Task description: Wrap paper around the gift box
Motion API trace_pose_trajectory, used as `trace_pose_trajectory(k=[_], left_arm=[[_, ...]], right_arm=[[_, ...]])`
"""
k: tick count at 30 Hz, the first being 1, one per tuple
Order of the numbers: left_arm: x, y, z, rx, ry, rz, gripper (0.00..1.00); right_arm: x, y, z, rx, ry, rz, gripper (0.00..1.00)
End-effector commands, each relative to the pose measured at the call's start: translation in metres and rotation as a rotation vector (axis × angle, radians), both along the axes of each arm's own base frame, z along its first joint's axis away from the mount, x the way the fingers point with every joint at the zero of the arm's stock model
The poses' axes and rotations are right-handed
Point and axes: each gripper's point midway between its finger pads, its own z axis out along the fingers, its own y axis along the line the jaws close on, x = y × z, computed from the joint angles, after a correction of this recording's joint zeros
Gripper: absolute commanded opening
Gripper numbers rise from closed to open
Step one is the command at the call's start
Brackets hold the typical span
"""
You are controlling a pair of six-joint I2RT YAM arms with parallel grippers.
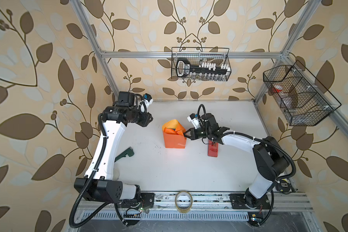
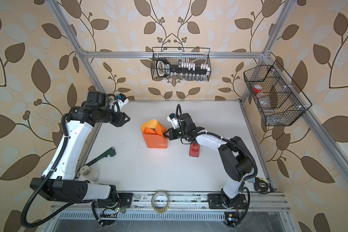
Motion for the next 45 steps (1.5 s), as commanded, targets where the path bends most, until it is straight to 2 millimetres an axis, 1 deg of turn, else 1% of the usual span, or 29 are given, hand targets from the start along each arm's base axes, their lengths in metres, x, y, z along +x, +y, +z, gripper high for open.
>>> trace_pose_trajectory(k=[1,3,4,5,7,12,17,27,28,32,35,38,45], left_arm=[[0.008,-0.019,-0.025,-0.180,0.089,0.072,0.00],[0.009,-0.032,-0.042,-0.275,0.152,0.076,0.00],[0.008,-0.037,-0.045,-0.315,0.167,0.071,0.00],[0.011,-0.044,-0.058,-0.353,0.217,0.075,0.00],[0.010,-0.055,-0.062,-0.411,0.252,0.061,0.00],[0.007,-0.081,-0.071,-0.416,0.292,-0.013,0.00],[-0.002,-0.100,-0.076,-0.446,0.332,-0.054,0.00],[0.000,-0.118,-0.090,-0.448,0.381,-0.069,0.00],[0.000,-0.119,-0.091,-0.445,0.384,-0.070,0.00],[0.001,-0.119,-0.103,-0.425,0.407,-0.058,0.00],[0.000,-0.118,-0.108,-0.417,0.413,-0.052,0.00],[-0.002,-0.118,-0.107,-0.420,0.415,-0.053,0.00],[-0.004,-0.115,-0.102,-0.399,0.392,-0.060,0.00]], right_arm=[[-0.010,-0.006,-0.033,-0.085,0.086,0.008,0.00],[-0.010,-0.007,-0.035,-0.091,0.083,0.008,0.00],[-0.010,-0.007,-0.035,-0.094,0.084,0.007,0.00],[-0.009,-0.008,-0.037,-0.096,0.087,0.003,0.00],[-0.008,-0.009,-0.037,-0.095,0.087,-0.001,0.00],[-0.004,-0.009,-0.037,-0.097,0.085,-0.004,0.00],[-0.003,-0.008,-0.036,-0.101,0.084,0.001,0.00],[-0.006,-0.006,-0.036,-0.105,0.084,0.004,0.00],[-0.006,-0.006,-0.036,-0.106,0.082,0.004,0.00],[-0.009,-0.005,-0.036,-0.118,0.080,0.010,0.00],[-0.011,-0.004,-0.031,-0.118,0.067,0.020,0.00],[-0.010,-0.005,-0.029,-0.128,0.062,0.023,0.00],[-0.007,0.001,-0.015,-0.118,0.044,0.036,0.01]])
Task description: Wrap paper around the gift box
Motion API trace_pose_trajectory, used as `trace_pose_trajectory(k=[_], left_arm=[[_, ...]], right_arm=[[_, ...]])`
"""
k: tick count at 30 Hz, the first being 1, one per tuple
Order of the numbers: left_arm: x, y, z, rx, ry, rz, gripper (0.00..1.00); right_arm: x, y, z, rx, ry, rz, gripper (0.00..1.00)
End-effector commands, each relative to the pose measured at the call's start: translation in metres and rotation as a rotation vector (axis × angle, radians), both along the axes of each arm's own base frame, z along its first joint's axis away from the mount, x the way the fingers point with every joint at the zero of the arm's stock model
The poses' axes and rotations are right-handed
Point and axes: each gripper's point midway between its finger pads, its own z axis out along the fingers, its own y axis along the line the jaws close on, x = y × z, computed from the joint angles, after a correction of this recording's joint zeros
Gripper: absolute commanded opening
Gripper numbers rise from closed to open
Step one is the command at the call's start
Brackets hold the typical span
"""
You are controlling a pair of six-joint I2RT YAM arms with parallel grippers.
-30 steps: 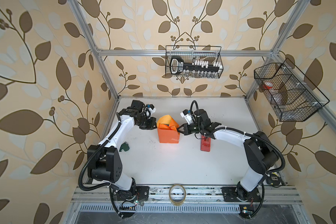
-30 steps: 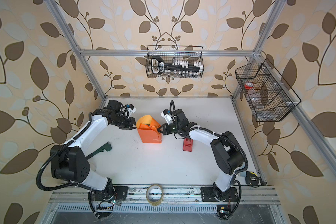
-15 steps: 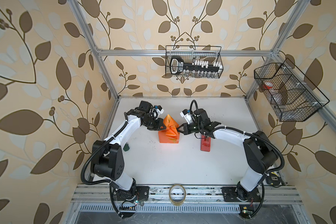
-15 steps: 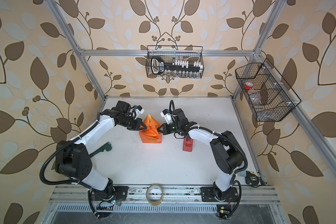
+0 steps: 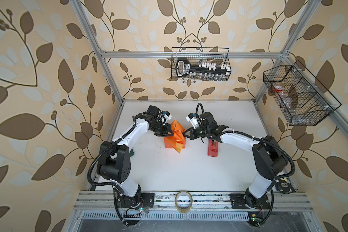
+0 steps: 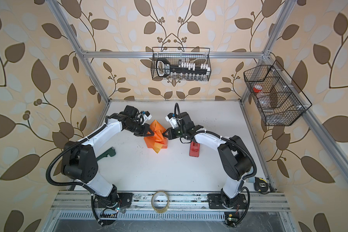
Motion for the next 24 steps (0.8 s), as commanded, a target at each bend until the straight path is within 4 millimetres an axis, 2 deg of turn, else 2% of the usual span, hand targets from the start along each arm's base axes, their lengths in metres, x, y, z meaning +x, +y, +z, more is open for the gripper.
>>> trace_pose_trajectory(k=[1,5,6,10,16,19,24], left_arm=[[-0.005,0.000,0.009,0.003,-0.030,-0.014,0.00],[-0.004,0.002,0.004,0.019,-0.031,-0.008,0.00],[-0.004,0.003,0.004,0.022,-0.030,-0.006,0.00],[-0.003,0.002,0.004,0.022,-0.028,-0.007,0.00],[-0.005,0.002,0.004,0.017,-0.027,-0.008,0.00],[-0.005,0.002,0.005,0.015,-0.026,-0.007,0.00],[-0.005,0.002,0.017,0.017,-0.047,-0.018,0.02]], right_arm=[[-0.007,-0.002,-0.013,-0.066,0.047,0.013,0.01],[-0.009,0.001,0.001,-0.062,0.022,0.032,0.02],[-0.006,0.005,0.014,-0.045,0.001,0.039,0.02],[-0.007,0.013,0.023,-0.017,-0.004,0.063,0.02],[-0.006,0.025,0.008,-0.015,0.022,0.079,0.02],[-0.005,0.026,-0.006,-0.032,0.043,0.081,0.02],[-0.008,0.021,-0.023,-0.070,0.053,0.079,0.02]])
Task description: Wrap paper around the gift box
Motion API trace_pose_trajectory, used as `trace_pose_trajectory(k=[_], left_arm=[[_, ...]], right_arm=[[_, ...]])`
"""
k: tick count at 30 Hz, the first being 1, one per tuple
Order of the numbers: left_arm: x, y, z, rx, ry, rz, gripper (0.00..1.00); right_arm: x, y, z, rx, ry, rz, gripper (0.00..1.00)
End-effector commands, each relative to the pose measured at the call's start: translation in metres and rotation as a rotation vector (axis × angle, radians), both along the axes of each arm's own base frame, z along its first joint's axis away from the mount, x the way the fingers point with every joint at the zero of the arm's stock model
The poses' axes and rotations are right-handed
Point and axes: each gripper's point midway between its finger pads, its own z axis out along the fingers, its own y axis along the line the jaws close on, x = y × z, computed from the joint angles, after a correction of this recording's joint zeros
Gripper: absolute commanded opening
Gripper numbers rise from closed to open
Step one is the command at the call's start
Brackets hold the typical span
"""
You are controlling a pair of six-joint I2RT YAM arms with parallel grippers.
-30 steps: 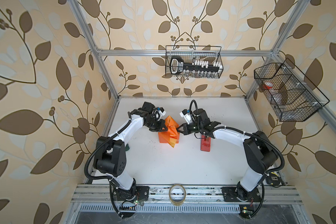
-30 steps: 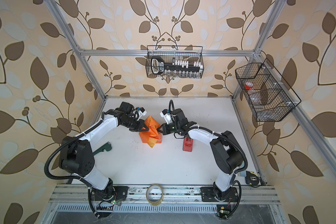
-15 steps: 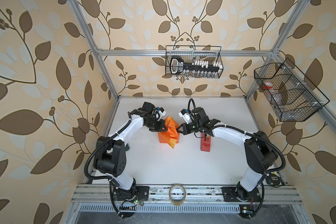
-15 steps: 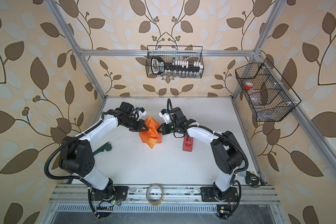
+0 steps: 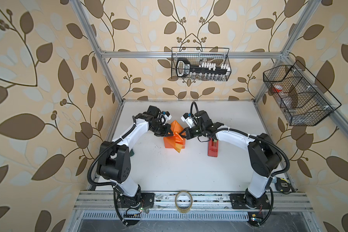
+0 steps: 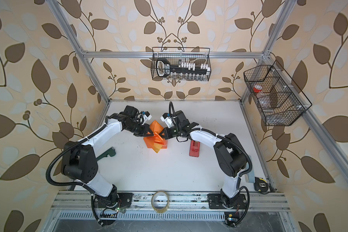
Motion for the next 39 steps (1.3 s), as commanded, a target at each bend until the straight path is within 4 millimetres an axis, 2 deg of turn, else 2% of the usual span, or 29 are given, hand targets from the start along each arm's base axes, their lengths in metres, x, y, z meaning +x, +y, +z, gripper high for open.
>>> trace_pose_trajectory(k=[1,8,12,14,17,19,27,36,39], left_arm=[[-0.003,0.001,0.023,0.009,-0.060,-0.026,0.03],[-0.004,0.003,0.060,0.016,-0.134,-0.068,0.13],[-0.004,-0.005,0.078,-0.027,-0.169,-0.111,0.11],[-0.002,-0.012,0.071,-0.038,-0.148,-0.119,0.01],[-0.003,-0.027,0.056,-0.032,-0.092,-0.153,0.00],[0.002,-0.030,0.051,-0.017,-0.078,-0.149,0.00],[0.012,-0.030,0.040,-0.005,-0.056,-0.115,0.00],[-0.009,-0.023,0.015,0.030,0.022,-0.131,0.00],[-0.008,-0.017,0.011,0.074,0.001,-0.128,0.00]], right_arm=[[-0.005,-0.004,-0.026,-0.060,0.036,0.006,0.02],[-0.001,-0.014,-0.031,-0.087,0.032,-0.018,0.02],[-0.001,-0.012,-0.028,-0.081,0.024,-0.014,0.02],[-0.001,-0.012,-0.028,-0.087,0.018,-0.011,0.02],[-0.002,-0.010,-0.028,-0.090,0.019,-0.009,0.02],[-0.004,-0.009,-0.026,-0.092,0.007,0.003,0.02],[-0.008,-0.011,-0.030,-0.112,-0.005,0.018,0.02],[-0.003,-0.014,-0.030,-0.113,0.002,0.005,0.02],[-0.004,-0.014,-0.027,-0.110,-0.009,0.010,0.02]])
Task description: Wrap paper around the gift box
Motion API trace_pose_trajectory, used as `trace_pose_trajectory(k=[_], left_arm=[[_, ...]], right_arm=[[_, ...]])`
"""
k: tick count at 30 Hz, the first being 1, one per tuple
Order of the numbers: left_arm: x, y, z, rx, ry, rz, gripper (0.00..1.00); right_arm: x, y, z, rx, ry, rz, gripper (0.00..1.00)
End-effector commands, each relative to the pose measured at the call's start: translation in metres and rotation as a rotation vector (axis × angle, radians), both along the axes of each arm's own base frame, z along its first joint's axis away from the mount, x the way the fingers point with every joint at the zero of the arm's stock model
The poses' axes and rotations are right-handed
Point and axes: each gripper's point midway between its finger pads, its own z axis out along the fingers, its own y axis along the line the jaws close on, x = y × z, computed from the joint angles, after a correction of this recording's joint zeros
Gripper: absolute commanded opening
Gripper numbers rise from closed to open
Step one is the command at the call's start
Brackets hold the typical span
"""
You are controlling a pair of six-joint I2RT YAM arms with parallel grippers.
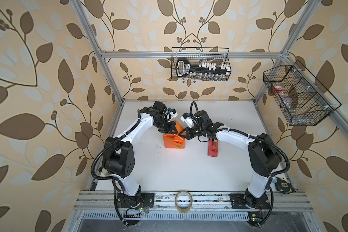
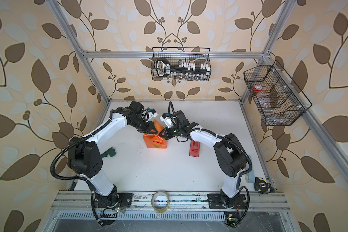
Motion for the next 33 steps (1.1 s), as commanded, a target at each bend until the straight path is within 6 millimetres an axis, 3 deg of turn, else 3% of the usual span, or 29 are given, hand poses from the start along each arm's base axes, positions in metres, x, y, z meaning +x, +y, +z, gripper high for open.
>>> trace_pose_trajectory(k=[1,7,10,15,19,22,25,29,33], left_arm=[[-0.004,0.009,-0.001,0.052,-0.023,-0.007,0.00],[-0.001,0.010,-0.016,0.092,-0.014,-0.018,0.00],[-0.002,0.011,-0.020,0.108,-0.006,-0.020,0.00],[-0.004,0.012,-0.028,0.118,0.010,-0.018,0.00],[-0.004,0.013,-0.029,0.126,0.005,-0.025,0.00],[-0.003,0.013,-0.026,0.128,-0.002,-0.024,0.00],[-0.003,0.013,-0.023,0.125,-0.005,-0.024,0.00],[-0.004,0.013,-0.023,0.124,-0.009,-0.024,0.00],[-0.004,0.013,-0.023,0.124,-0.013,-0.023,0.00]], right_arm=[[-0.006,-0.012,-0.026,-0.088,0.050,-0.015,0.02],[-0.009,-0.008,-0.010,-0.068,0.013,0.003,0.03],[-0.009,-0.011,0.010,-0.039,-0.019,0.001,0.05],[-0.016,-0.020,0.060,0.032,-0.131,0.015,0.11],[-0.033,-0.039,0.085,0.060,-0.252,0.013,0.25],[-0.051,-0.054,0.085,0.059,-0.409,0.035,0.36],[-0.077,-0.056,0.079,0.069,-0.614,0.088,0.49],[-0.112,-0.036,0.061,0.017,-0.929,0.272,0.63],[-0.108,-0.015,0.046,-0.039,-1.022,0.305,0.67]])
